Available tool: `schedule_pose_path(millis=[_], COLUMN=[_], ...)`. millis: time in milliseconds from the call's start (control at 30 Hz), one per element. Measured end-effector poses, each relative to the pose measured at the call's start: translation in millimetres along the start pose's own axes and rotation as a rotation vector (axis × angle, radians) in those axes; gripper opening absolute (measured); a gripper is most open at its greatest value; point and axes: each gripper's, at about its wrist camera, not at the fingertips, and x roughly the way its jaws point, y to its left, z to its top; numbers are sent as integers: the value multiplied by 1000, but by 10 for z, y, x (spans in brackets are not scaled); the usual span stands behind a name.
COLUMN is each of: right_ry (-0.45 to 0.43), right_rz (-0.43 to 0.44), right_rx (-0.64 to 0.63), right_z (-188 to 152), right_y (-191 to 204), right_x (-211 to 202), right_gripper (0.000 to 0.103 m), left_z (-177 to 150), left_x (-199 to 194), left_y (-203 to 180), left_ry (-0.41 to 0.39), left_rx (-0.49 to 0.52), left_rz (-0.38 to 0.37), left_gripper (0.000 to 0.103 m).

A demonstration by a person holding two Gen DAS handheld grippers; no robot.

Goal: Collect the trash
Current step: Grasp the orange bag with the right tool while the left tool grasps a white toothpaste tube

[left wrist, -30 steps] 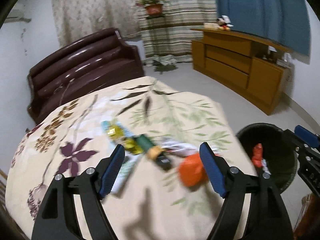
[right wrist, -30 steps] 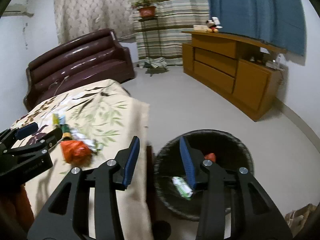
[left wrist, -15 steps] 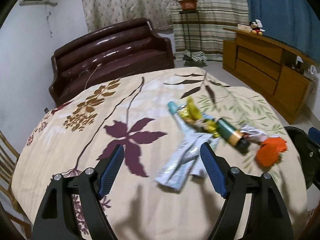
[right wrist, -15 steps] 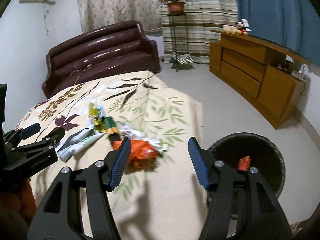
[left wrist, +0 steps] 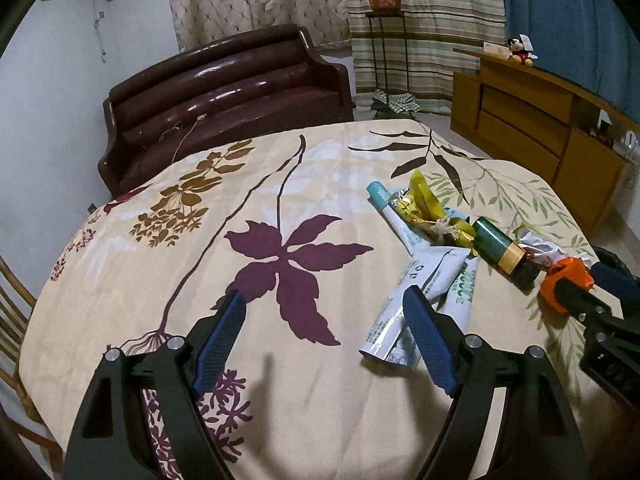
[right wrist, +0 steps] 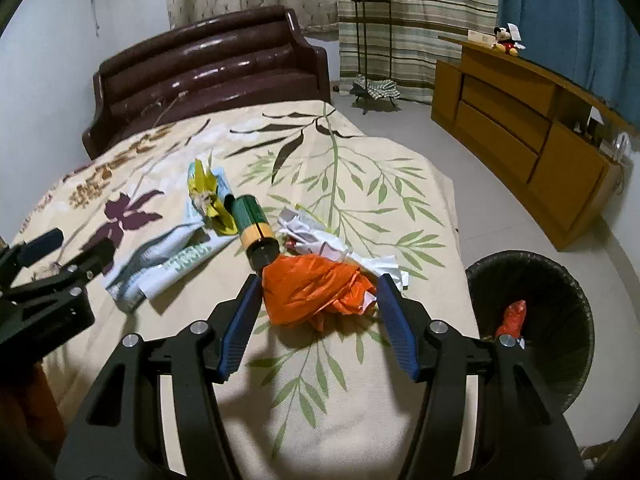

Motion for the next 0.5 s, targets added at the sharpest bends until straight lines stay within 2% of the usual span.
schedule_pose_path(millis=[100,167,500], right_ry=[-1,-5,-41], right_rz=[-11,-11,13], right_rx=[-13,-21,-14], right_z=[-15,-19,-11], right_y=[29,34,-22], right_x=[8,-11,-190], right_gripper=[55,47,46], left_z=[-7,-11,6], left_x=[26,45,205], left_y=[4,-1,-155], left_ry=[7,12,47], left_rx=[0,1,58], left_rz=[-9,-19,-82], left_gripper=[78,78,78])
